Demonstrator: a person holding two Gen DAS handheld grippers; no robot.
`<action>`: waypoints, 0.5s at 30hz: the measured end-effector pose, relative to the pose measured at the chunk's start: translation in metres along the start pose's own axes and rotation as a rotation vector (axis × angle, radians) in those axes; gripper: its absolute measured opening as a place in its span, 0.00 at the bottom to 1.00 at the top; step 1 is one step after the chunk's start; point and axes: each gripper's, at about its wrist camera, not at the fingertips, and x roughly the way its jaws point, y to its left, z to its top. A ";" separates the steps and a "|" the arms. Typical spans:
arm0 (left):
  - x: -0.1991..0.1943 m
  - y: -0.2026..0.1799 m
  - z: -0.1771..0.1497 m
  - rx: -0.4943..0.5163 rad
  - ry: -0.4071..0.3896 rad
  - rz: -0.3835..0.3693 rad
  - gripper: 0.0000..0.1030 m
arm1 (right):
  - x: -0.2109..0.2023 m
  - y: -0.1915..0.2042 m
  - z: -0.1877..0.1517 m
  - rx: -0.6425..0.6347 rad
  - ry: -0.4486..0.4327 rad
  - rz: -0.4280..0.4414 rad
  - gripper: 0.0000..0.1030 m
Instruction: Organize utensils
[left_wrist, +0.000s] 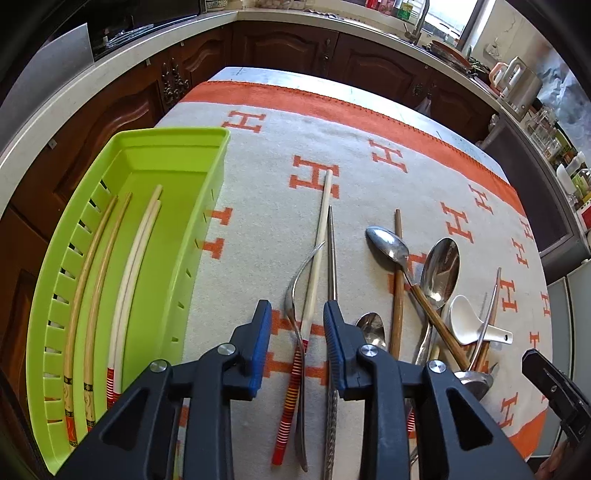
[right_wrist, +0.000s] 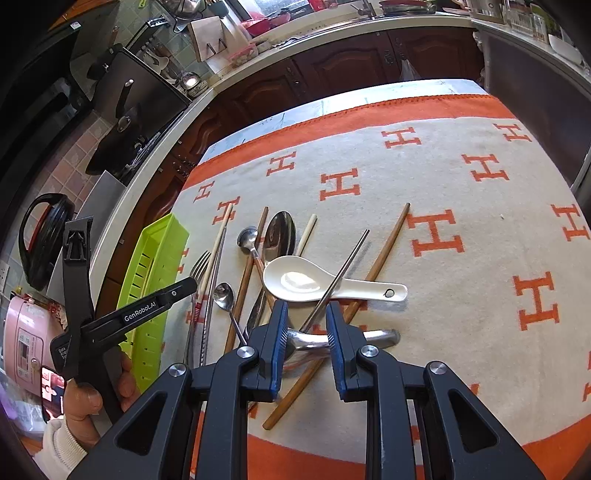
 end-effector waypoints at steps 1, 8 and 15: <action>0.001 0.000 0.000 -0.001 -0.001 0.003 0.26 | 0.000 0.000 0.000 0.000 0.000 0.000 0.21; 0.019 0.005 0.004 -0.024 0.031 -0.002 0.21 | 0.002 0.000 -0.001 -0.001 -0.006 0.001 0.21; 0.021 0.005 0.009 -0.029 -0.014 -0.007 0.07 | 0.005 -0.003 0.000 0.000 0.008 -0.004 0.21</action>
